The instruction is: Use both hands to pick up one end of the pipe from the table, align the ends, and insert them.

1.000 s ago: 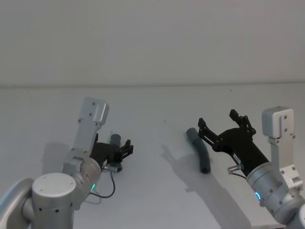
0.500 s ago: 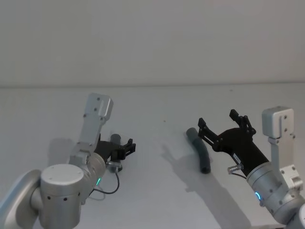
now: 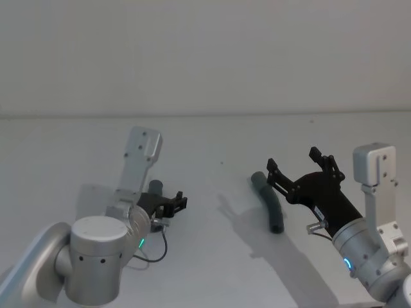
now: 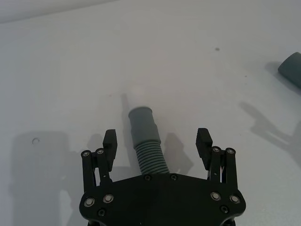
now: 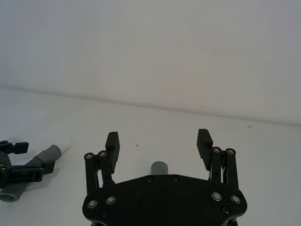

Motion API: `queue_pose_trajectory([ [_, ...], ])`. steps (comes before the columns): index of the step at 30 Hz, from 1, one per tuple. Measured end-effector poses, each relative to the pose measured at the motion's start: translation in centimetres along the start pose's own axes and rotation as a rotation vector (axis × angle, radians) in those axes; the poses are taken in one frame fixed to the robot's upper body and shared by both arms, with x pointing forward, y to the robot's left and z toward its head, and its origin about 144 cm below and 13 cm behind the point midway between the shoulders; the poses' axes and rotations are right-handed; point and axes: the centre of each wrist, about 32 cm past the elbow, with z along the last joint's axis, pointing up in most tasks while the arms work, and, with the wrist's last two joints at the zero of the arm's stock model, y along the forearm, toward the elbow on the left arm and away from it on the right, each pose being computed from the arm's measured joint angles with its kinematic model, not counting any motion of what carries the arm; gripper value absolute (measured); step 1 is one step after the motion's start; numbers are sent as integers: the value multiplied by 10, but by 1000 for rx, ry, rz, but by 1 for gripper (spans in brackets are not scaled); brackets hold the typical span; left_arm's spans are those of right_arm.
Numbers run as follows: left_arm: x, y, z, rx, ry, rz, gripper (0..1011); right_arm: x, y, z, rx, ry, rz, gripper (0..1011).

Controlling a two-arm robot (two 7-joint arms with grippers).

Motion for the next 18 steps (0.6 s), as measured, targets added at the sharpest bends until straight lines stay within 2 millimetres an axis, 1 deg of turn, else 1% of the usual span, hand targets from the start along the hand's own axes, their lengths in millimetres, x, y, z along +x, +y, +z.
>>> queue_pose_trajectory([
  [18,-9,-8,2,42,-10,28,1001,0,0,0,0,0,0,1000],
])
